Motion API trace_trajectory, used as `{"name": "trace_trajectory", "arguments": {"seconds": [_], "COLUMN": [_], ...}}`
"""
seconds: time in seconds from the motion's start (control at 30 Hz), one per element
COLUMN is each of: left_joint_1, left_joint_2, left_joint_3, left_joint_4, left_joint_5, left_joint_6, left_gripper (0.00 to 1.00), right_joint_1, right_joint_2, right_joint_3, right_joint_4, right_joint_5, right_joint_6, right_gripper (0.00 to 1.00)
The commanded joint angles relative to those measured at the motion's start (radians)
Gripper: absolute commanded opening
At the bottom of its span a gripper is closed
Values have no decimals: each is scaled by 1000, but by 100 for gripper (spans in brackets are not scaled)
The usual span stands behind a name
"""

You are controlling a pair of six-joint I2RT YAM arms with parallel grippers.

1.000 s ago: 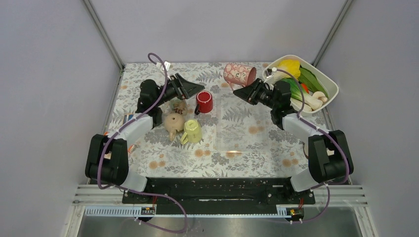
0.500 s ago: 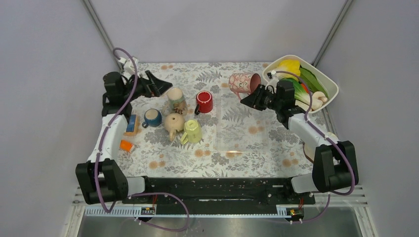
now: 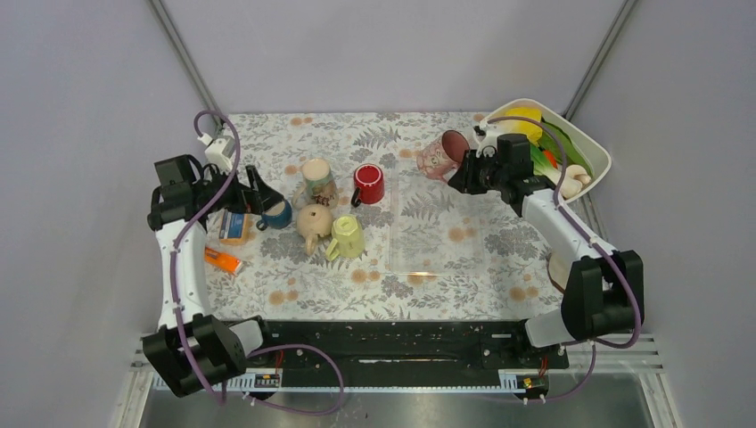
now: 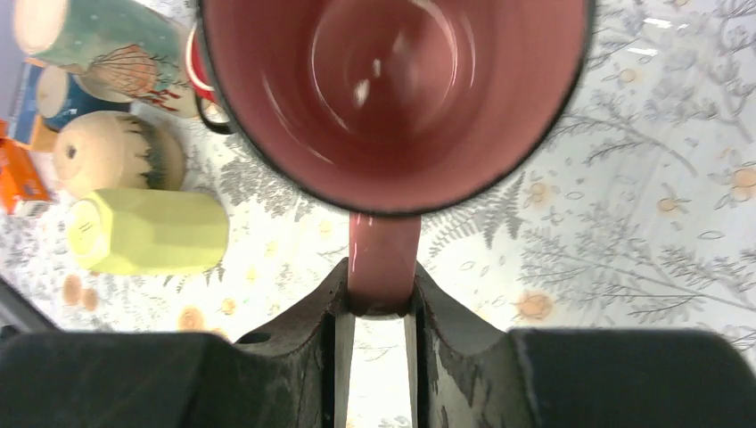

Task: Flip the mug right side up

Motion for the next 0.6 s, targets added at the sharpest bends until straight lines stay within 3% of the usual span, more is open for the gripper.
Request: {"name": "trace_trajectory", "arguments": {"seconds": [0.0,0.2,0.57], "left_joint_1": [7,7,7], "left_joint_2": [-131,-249,-193], "left_joint_3": [-51,-145,-136], "left_joint_4": [-28,61,42], "left_joint_5": [-19,-62,-18], "left_joint_6": [117,130,138], "left_gripper": [99,99,99], "right_joint_1": [-4,-3,-3], "right_joint_2": [43,100,134], "right_joint_3": [150,233,224], "right_joint_4": [-1,-76,-38], "right_joint_5": [52,104,132], "right_joint_6": [-145,-219,-279], "right_gripper": [0,0,0]}}
